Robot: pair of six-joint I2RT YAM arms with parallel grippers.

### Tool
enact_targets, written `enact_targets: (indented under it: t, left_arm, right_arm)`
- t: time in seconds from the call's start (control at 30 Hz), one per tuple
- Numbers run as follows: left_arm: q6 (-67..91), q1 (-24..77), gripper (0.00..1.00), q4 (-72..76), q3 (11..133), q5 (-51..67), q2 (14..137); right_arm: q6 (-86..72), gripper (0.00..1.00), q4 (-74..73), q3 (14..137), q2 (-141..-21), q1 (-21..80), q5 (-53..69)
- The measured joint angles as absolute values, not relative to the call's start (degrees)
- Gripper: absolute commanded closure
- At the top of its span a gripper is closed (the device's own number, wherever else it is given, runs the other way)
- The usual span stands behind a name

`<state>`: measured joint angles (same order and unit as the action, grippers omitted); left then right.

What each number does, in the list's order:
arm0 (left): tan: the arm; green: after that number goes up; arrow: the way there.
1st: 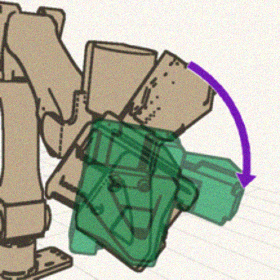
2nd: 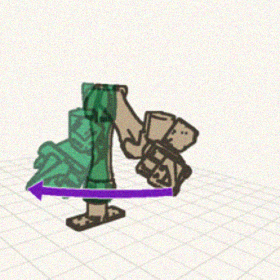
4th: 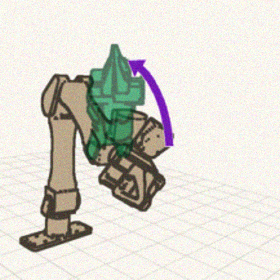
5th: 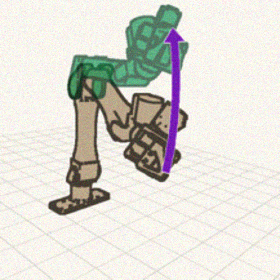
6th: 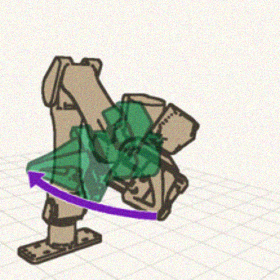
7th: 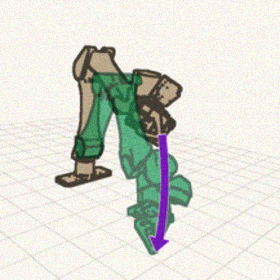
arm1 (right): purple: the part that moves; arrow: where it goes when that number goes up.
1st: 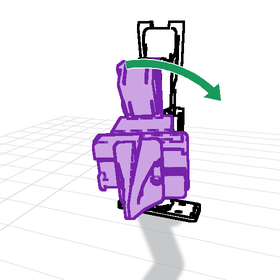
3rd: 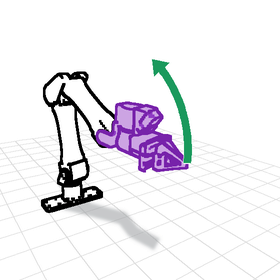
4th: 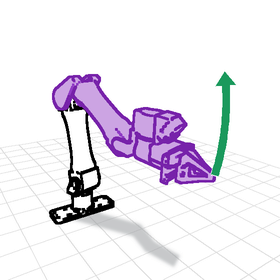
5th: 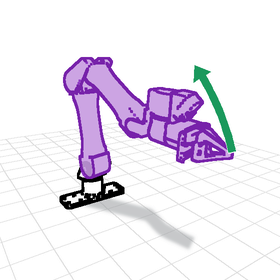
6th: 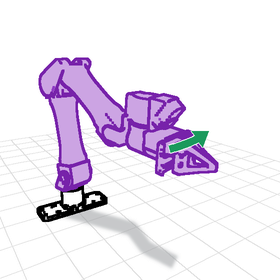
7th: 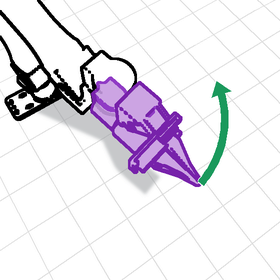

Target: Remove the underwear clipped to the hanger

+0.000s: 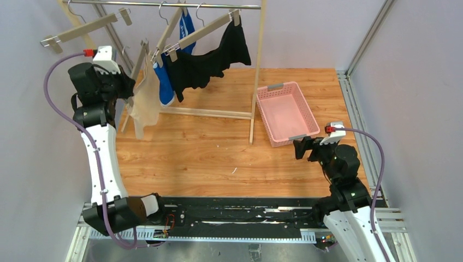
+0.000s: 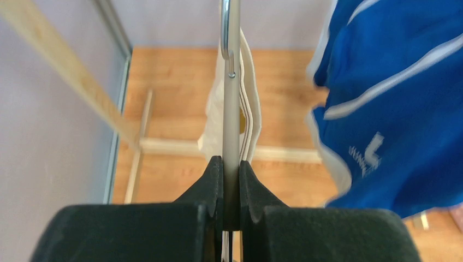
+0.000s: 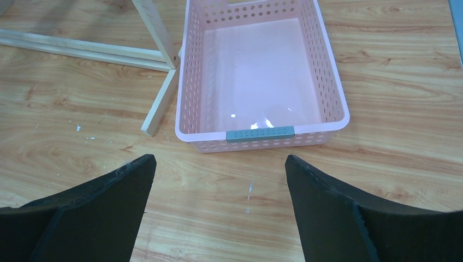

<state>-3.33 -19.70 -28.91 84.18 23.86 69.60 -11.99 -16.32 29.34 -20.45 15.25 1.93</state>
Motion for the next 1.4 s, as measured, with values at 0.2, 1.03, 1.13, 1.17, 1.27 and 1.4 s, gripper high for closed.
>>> enact_targets:
  t: [0.2, 1.03, 1.13, 1.17, 1.27, 1.4]
  left_arm:
    - [-5.8, -14.2, 1.0, -43.1, 81.2, 14.5, 62.9]
    - [0.7, 7.6, 1.0, -57.8, 61.9, 21.9, 41.5]
    - [0.3, 7.9, 1.0, -57.9, 61.1, 26.8, 39.8]
    - [0.0, 7.9, 1.0, -58.0, 61.0, 27.9, 39.5]
    - [-1.7, 8.0, 1.0, -57.5, 60.1, 31.9, 39.2]
    - [-3.2, 8.0, 1.0, -57.4, 59.3, 36.8, 40.3]
  right_arm:
    - [-11.9, 0.09, -14.9, 30.9, -27.0, 15.2, 1.9]
    - [-10.9, 0.09, -4.6, 51.9, -63.1, 15.2, 17.4]
    - [-9.6, 0.09, -4.7, 52.4, -64.2, 15.2, 24.0]
    - [-9.1, 0.09, -4.7, 52.4, -64.4, 15.2, 26.7]
    - [-7.8, 0.09, -3.9, 51.7, -64.6, 15.2, 34.7]
    - [-7.4, 0.09, -1.0, 48.0, -62.5, 15.2, 44.8]
